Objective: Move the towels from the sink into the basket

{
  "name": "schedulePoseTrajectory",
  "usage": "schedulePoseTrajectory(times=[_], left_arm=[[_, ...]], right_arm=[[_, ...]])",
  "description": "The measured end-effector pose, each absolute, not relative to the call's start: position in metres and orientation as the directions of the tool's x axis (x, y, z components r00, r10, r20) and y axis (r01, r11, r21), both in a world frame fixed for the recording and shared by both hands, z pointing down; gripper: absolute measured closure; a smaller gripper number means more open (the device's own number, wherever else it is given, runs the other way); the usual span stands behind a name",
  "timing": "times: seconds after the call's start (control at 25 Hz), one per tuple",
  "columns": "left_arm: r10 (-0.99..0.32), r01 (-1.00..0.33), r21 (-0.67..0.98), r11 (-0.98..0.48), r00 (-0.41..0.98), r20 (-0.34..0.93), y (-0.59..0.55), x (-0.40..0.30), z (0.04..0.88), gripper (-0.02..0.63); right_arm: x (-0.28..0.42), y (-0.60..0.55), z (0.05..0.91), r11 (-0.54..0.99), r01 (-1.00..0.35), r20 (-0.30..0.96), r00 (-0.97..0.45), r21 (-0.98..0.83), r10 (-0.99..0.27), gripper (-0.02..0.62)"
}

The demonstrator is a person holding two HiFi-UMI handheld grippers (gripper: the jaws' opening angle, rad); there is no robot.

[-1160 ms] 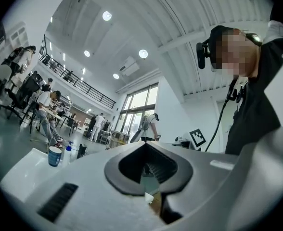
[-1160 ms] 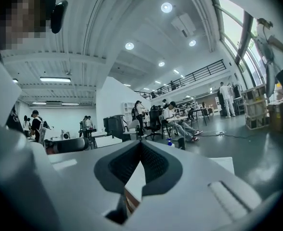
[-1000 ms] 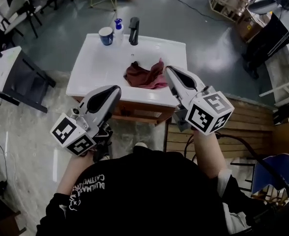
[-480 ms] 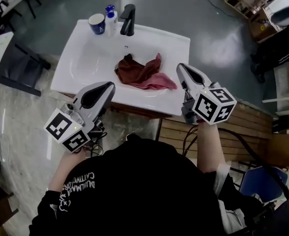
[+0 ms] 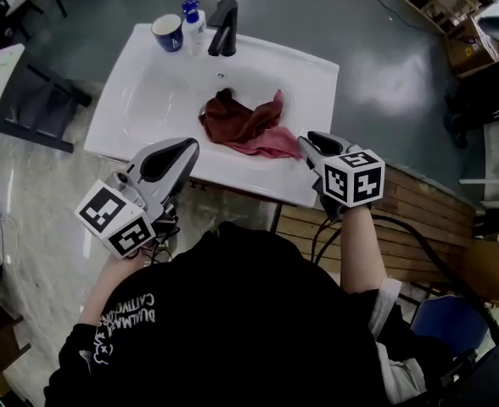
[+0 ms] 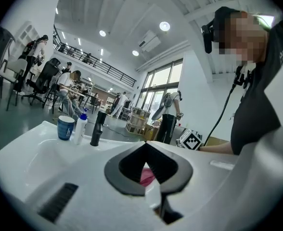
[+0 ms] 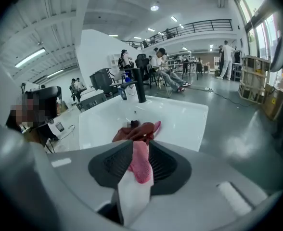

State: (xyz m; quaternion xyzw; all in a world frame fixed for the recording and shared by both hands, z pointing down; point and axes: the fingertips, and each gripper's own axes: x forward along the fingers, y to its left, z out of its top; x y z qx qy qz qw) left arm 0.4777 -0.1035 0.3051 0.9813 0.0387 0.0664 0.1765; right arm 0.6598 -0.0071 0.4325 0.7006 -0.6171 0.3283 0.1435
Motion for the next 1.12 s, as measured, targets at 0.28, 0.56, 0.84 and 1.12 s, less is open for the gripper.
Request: schedulePoseTrajectory(times=[0.28, 0.56, 0.84, 1.12], left_arm=[[0.078, 0.021, 0.358, -0.933, 0.986, 0.145, -0.109, 0.475, 0.313, 0.606], [0.064, 0.001, 0.363, -0.932, 0.985, 0.161, -0.114, 0.466, 0.319, 0.606], [0.048, -0.013, 0.372, -0.928, 0.987, 0.153, -0.116, 0.451, 0.321, 0.606], [0.032, -0.009, 0.362, -0.932, 0.994, 0.107, -0.11, 0.429, 0.312, 0.606]], right_arm=[[0.663, -0.001, 0.472, -0.209, -0.961, 0.732, 0.011, -0.181, -0.681, 0.453], [0.66, 0.003, 0.489, -0.204, -0.969, 0.785, 0.018, -0.138, -0.619, 0.505], [0.658, -0.001, 0.478, -0.227, -0.968, 0.77, 0.064, -0.107, -0.634, 0.572], [0.648, -0.015, 0.431, -0.203, -0.976, 0.665, 0.1, -0.08, -0.74, 0.575]])
